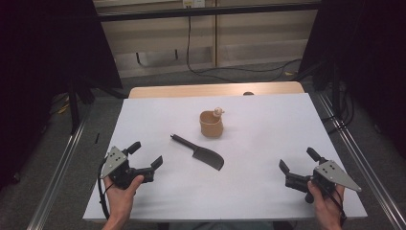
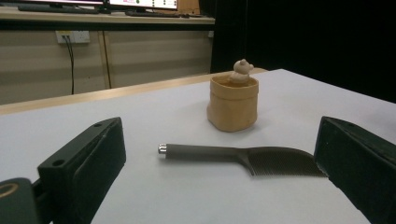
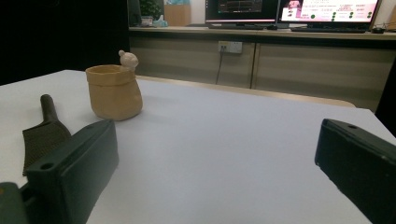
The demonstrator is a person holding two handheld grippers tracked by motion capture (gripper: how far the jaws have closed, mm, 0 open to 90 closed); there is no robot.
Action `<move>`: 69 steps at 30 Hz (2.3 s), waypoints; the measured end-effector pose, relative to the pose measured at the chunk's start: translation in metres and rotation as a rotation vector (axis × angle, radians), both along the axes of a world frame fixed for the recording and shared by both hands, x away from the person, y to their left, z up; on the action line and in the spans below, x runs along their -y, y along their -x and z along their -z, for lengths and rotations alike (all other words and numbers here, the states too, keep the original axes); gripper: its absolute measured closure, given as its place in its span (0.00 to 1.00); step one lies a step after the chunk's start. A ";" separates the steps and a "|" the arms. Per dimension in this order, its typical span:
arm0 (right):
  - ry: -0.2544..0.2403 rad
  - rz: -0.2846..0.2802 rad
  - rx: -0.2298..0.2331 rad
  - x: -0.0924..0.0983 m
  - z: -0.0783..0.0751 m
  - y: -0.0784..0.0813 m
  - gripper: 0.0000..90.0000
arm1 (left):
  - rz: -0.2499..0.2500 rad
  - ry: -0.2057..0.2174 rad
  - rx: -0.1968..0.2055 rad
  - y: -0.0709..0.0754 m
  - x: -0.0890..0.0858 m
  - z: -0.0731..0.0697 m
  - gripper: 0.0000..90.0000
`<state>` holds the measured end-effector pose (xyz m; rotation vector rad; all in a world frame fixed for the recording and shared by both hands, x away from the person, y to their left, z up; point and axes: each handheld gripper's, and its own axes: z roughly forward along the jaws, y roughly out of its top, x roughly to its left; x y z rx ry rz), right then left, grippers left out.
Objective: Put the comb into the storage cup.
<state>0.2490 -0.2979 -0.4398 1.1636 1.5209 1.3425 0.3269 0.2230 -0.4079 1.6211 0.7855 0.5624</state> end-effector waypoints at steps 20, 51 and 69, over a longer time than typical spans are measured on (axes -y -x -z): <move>0.002 -0.004 -0.005 -0.001 0.001 -0.002 0.00 | 0.048 -0.037 -0.005 -0.024 0.020 0.001 0.03; 0.017 -0.001 0.002 -0.002 -0.001 0.000 0.00 | 0.045 -0.035 0.030 -0.072 0.040 0.001 0.05; 0.016 -0.005 0.005 -0.001 -0.001 0.001 0.00 | 0.012 -0.040 0.030 -0.104 0.053 -0.008 0.18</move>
